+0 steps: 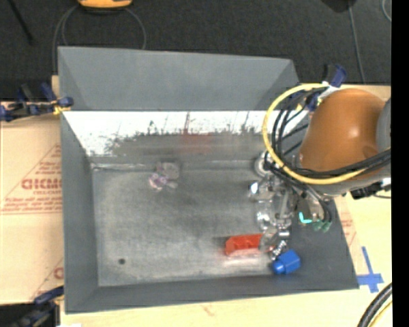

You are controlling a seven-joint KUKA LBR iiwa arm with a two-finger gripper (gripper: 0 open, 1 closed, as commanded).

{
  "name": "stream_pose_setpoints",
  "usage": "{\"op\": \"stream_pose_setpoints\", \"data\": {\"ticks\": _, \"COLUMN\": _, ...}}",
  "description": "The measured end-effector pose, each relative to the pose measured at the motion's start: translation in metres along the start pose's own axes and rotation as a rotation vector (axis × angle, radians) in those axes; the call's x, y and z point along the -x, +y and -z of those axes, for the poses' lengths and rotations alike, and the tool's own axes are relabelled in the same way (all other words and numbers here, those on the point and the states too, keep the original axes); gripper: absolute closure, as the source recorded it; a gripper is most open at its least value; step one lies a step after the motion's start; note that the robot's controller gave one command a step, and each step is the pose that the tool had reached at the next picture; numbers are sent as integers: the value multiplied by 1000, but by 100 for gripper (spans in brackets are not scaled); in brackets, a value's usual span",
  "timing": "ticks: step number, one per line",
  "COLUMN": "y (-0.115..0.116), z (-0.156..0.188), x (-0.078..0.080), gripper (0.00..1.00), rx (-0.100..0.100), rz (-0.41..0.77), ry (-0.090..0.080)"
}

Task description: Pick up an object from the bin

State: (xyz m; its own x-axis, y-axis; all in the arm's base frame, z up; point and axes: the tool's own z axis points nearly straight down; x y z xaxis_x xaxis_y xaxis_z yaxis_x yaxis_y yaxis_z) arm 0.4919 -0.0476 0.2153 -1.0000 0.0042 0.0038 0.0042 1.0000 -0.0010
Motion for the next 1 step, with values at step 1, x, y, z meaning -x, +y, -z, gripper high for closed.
{"op": "stream_pose_setpoints", "data": {"ticks": 1, "y": -4, "z": -130, "x": -13, "gripper": 0, "rx": -1, "rz": 44, "ry": -15}}
